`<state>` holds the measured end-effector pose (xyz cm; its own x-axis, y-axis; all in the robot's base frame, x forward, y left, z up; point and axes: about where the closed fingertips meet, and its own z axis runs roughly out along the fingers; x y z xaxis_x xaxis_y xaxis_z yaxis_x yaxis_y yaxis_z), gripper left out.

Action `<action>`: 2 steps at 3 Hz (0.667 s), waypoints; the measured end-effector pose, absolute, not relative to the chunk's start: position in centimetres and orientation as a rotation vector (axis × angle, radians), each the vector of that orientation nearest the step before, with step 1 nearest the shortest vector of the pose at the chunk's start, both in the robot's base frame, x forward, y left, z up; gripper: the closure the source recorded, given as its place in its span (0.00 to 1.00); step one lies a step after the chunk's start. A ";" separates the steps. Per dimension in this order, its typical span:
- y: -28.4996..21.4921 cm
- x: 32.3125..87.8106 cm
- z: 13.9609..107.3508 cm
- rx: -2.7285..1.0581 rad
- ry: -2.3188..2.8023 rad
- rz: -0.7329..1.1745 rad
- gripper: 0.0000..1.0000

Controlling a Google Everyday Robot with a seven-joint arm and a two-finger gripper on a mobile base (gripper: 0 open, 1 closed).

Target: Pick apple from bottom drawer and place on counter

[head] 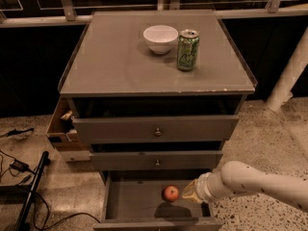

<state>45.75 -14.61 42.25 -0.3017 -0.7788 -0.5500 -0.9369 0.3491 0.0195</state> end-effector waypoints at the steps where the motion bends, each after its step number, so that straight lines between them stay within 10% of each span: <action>1: -15.4 45.5 40.8 -1.479 2.186 0.451 1.00; 2: -17.3 45.9 37.5 -1.464 2.141 0.371 1.00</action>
Offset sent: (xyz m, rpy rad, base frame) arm 0.0074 -0.0563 -0.0968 -0.0409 -0.2062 -0.0540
